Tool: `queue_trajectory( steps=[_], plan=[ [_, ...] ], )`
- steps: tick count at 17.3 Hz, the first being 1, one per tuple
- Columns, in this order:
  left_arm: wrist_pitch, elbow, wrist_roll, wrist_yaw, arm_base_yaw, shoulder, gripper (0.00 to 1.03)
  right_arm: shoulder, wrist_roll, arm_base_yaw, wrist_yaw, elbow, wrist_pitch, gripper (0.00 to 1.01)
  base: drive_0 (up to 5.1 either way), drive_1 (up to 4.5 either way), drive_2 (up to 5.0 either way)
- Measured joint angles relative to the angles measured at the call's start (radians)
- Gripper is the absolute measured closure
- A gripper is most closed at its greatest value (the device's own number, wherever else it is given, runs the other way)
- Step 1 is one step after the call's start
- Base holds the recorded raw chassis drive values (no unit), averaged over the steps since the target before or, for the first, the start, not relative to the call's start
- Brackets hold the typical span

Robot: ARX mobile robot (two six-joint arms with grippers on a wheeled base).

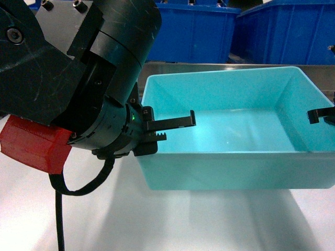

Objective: Organize blue bins on left shelf correctly

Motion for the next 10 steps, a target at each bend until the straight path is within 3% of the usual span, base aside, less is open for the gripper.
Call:
queue_trajectory(
  steps=[5,10],
  plan=[
    [0.0,0.0,0.0,0.002,0.002,0.0,1.01,0.0,0.0,-0.002,-0.005,-0.001,0.001,0.99,-4.4,3.97,1.5],
    [0.001,0.0,0.0,0.002,0.004,0.0,1.01,0.0,0.0,0.0,-0.006,-0.001,0.001,0.99,-5.0,2.42,2.4]
  ],
)
